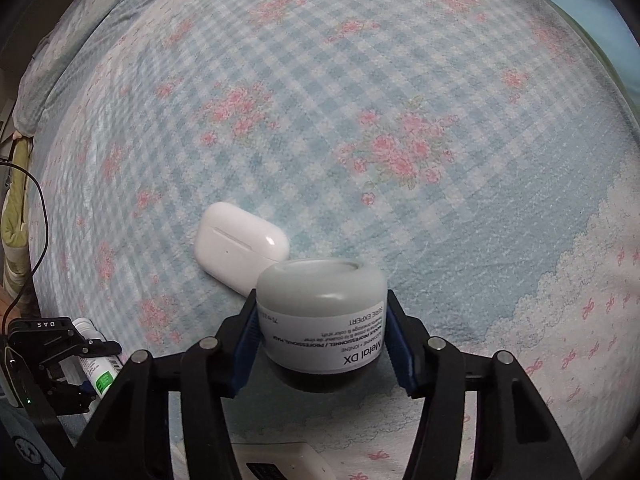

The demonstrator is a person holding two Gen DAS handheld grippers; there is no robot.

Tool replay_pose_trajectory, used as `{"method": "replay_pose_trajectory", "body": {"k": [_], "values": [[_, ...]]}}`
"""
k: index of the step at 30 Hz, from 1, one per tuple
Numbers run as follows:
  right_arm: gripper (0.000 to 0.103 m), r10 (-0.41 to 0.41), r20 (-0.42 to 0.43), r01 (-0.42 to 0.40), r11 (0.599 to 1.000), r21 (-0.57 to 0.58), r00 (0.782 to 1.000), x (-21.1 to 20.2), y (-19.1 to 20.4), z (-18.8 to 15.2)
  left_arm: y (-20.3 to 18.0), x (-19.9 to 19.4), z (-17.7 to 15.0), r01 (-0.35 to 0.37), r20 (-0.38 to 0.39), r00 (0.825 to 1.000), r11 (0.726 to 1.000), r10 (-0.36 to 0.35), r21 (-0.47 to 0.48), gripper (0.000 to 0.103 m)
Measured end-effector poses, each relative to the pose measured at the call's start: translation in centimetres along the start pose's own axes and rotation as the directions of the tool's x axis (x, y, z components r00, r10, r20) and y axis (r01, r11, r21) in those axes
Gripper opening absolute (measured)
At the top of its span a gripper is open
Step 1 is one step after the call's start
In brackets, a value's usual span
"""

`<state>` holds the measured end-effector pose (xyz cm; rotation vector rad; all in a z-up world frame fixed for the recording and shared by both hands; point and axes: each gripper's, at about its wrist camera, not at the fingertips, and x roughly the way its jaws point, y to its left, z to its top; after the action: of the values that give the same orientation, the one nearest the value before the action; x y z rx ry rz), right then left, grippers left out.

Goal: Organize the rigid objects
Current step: 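Grasp the white pill bottle with left tool while right tool grasps the black-and-white cream jar, then carry the pill bottle with left tool while right tool carries the cream jar to the box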

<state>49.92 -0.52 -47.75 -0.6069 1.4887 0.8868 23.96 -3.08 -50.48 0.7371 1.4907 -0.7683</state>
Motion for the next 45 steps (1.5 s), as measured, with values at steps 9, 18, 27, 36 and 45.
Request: {"method": "replay_pose_trajectory", "body": {"k": [9, 18, 27, 36, 45], "values": [[0.052, -0.027, 0.019, 0.026, 0.999, 0.040, 0.999, -1.8, 1.6, -2.4, 1.7, -2.4, -1.3, 0.004, 0.032, 0.999, 0.995, -0.001, -0.101, 0.048], [0.052, -0.031, 0.087, 0.022, 0.994, 0.109, 0.996, -6.8, 3.6, -5.3, 2.4, -6.6, -3.2, 0.012, 0.078, 0.997, 0.983, 0.003, -0.184, 0.047], [0.052, -0.038, 0.180, 0.002, 0.980, 0.198, 0.983, -14.0, 6.1, -10.8, 2.2, -12.8, -5.6, 0.029, 0.157, 0.987, 0.956, 0.018, -0.291, 0.047], [0.052, -0.063, 0.331, -0.056, 0.939, 0.340, 0.942, -22.9, 9.7, -20.0, -4.3, -19.3, -4.3, -0.003, 0.237, 0.968, 0.942, 0.088, -0.336, 0.047], [0.052, -0.161, 0.430, -0.071, 0.876, 0.476, 0.888, -30.5, 11.1, -32.6, -9.9, -25.3, -0.8, 0.009, 0.291, 0.953, 0.954, 0.083, -0.299, 0.047]]}}
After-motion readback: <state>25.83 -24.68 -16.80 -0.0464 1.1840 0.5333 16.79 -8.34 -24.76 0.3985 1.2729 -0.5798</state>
